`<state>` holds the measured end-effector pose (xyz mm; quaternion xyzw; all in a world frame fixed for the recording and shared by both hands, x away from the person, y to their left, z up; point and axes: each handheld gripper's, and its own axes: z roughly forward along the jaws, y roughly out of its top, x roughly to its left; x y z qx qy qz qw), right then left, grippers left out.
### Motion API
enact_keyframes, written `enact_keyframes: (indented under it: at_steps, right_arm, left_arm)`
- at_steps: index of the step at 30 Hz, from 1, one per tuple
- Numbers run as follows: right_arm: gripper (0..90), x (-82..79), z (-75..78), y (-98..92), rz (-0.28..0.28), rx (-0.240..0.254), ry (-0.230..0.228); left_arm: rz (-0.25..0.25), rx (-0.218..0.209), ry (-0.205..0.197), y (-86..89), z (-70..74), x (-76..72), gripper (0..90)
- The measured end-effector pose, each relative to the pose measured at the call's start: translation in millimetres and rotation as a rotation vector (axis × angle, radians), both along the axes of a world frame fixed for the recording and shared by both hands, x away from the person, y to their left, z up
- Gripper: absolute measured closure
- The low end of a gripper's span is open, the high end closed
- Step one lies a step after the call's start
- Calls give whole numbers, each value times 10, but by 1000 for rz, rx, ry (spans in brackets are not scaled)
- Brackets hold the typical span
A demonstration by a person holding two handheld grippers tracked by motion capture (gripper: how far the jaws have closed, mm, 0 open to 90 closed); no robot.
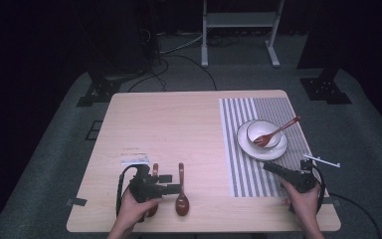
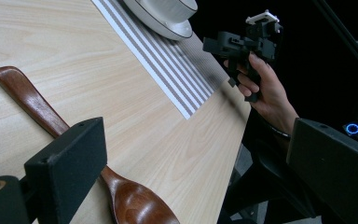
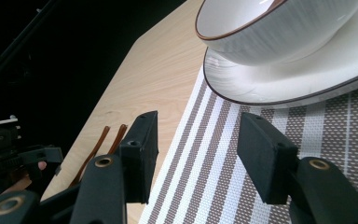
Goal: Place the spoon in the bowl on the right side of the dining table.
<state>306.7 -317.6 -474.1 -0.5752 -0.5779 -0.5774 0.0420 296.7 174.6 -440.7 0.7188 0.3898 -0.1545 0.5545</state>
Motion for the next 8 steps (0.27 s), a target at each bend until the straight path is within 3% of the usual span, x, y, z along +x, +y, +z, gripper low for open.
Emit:
enact_keyframes:
  at_steps: [8]
  right_arm:
    - [440, -76, -66, -10, -18, 33, -22]
  left_arm:
    - [0, -4, -3, -6, 16, -4, 36]
